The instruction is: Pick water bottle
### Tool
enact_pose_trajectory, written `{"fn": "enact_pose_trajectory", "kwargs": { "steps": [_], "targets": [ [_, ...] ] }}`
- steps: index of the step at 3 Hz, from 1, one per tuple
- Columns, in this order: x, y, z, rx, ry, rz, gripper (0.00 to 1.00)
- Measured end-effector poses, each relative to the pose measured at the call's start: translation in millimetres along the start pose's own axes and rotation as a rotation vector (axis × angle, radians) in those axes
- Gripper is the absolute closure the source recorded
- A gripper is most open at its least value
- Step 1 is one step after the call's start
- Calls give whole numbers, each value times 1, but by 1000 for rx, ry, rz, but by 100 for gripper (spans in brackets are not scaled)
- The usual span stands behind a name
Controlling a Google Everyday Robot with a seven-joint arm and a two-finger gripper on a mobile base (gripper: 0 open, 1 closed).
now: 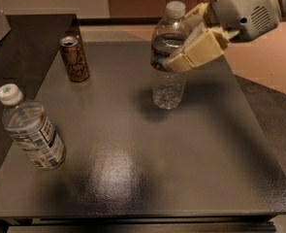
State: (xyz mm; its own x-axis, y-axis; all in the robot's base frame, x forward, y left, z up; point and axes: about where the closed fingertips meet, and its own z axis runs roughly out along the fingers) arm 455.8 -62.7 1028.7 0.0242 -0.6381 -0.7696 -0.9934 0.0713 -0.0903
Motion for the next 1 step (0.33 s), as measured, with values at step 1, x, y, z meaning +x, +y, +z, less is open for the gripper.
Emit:
{"fn": "enact_pose_trajectory", "kwargs": {
  "steps": [1],
  "targets": [
    [0, 0, 0, 0, 0, 0, 100]
  ]
}}
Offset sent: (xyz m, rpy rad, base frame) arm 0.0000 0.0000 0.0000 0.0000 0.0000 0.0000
